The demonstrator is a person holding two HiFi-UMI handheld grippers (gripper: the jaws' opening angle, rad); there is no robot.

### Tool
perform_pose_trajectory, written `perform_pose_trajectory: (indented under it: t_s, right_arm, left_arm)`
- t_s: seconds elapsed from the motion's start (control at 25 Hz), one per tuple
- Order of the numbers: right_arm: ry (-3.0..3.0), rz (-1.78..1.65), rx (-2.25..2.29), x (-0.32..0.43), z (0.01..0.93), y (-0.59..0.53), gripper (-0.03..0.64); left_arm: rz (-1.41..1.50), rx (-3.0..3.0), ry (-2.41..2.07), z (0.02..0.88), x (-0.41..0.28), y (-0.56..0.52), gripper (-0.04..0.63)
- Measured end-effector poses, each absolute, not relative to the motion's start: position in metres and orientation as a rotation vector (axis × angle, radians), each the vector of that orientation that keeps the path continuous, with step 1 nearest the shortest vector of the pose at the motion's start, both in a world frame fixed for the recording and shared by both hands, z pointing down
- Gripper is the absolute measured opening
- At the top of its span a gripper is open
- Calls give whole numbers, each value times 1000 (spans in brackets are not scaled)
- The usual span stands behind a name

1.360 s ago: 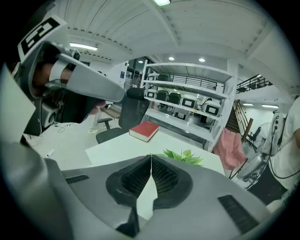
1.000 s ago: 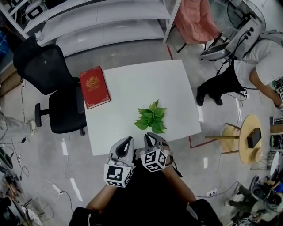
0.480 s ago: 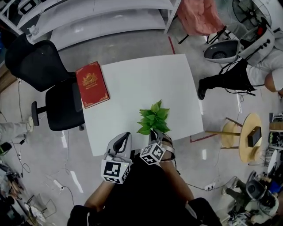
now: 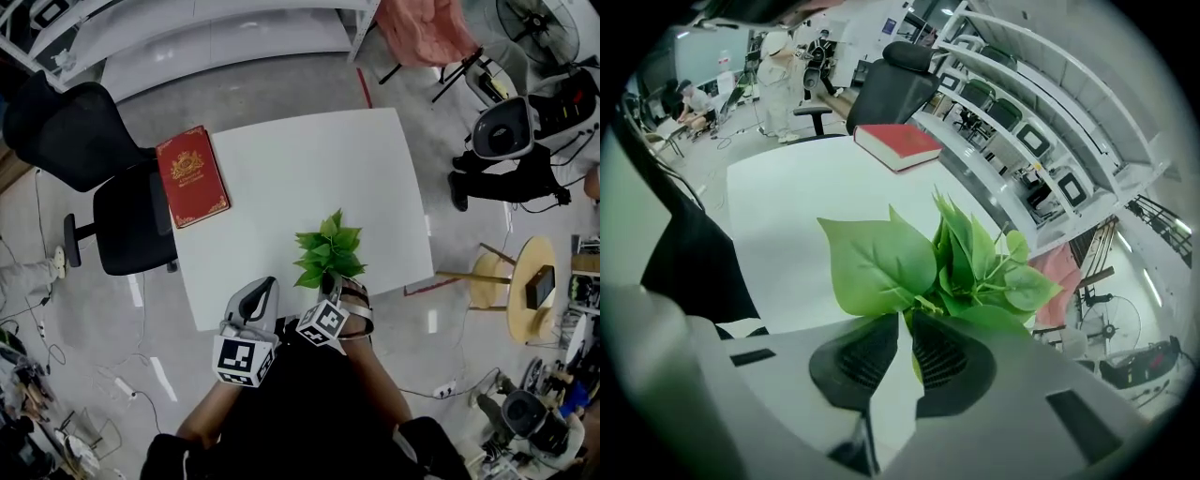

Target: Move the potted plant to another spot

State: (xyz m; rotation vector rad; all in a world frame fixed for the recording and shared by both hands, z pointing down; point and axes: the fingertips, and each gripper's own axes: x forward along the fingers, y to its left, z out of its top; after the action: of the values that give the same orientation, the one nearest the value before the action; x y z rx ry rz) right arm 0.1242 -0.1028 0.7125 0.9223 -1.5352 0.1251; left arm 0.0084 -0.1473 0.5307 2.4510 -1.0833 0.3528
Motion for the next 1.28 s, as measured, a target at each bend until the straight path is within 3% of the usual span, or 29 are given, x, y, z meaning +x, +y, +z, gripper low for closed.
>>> perform_pose_trajectory:
  t_s: [1.28]
  right_arm:
    - [-1602, -58, 667, 113, 714, -107, 15]
  left_arm:
    - [284, 2446, -1195, 512, -6, -146, 18]
